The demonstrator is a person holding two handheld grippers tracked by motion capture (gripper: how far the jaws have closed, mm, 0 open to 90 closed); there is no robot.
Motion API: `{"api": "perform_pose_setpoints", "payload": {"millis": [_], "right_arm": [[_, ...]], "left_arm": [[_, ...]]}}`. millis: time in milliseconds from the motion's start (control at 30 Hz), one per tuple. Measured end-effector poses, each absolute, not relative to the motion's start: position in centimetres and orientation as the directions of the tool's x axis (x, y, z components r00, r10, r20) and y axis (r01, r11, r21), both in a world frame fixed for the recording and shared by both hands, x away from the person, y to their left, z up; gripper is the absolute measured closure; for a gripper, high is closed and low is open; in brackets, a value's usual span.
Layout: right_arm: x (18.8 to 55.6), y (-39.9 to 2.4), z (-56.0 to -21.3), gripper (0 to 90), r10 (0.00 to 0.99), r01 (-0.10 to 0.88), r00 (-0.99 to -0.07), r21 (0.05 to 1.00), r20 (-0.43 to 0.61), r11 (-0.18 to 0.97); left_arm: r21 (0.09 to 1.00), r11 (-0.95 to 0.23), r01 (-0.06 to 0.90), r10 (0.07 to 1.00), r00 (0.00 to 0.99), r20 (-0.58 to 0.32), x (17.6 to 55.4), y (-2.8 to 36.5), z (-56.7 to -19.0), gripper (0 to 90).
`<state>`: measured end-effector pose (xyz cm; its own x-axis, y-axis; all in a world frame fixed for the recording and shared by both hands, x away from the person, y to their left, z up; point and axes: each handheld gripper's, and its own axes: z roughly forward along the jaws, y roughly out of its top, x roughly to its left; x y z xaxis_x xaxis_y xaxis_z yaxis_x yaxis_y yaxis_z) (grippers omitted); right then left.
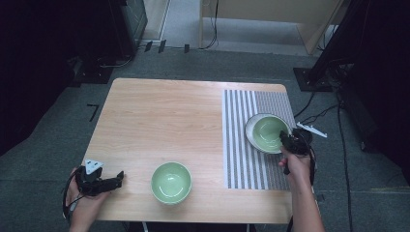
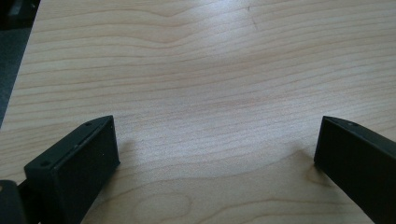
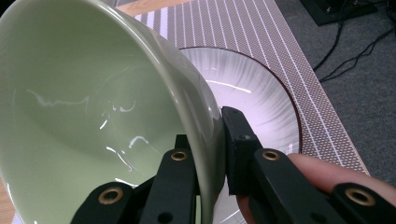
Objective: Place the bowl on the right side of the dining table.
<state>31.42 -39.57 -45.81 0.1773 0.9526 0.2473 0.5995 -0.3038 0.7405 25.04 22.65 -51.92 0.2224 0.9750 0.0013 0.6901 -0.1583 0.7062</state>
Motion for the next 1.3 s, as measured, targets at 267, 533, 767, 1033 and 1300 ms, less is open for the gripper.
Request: {"api": "perform_pose_setpoints", "payload": {"millis": [267, 533, 767, 1033, 1300], "right_arm": [[32.6, -40.3, -47.1, 83.7, 0.934, 0.628, 0.219, 0.692, 0.282, -0.356], [33.3, -40.5, -47.9, 83.7, 0.911, 0.659, 0.247, 0.632, 0.330, -0.407], [33.9, -41.0, -47.9, 83.3, 0.877, 0.671, 0.290, 0.573, 0.382, -0.471], [34.3, -41.0, -47.9, 83.2, 0.867, 0.664, 0.318, 0.562, 0.384, -0.493], [35.0, -41.1, -48.0, 83.4, 0.851, 0.662, 0.356, 0.538, 0.387, -0.522]], "left_arm": [[0.706, -0.158, 0.690, 0.975, 0.222, 0.001, 25.0, 22.7, -51.9, 0.0], [0.706, -0.158, 0.690, 0.975, 0.222, 0.001, 25.0, 22.6, -51.9, 0.0], [0.706, -0.158, 0.690, 0.975, 0.222, 0.001, 25.0, 22.6, -51.9, 0.0], [0.706, -0.158, 0.690, 0.975, 0.222, 0.001, 25.0, 22.7, -51.9, 0.0], [0.706, -0.158, 0.690, 0.975, 0.222, 0.001, 25.0, 22.6, -51.9, 0.0]]}}
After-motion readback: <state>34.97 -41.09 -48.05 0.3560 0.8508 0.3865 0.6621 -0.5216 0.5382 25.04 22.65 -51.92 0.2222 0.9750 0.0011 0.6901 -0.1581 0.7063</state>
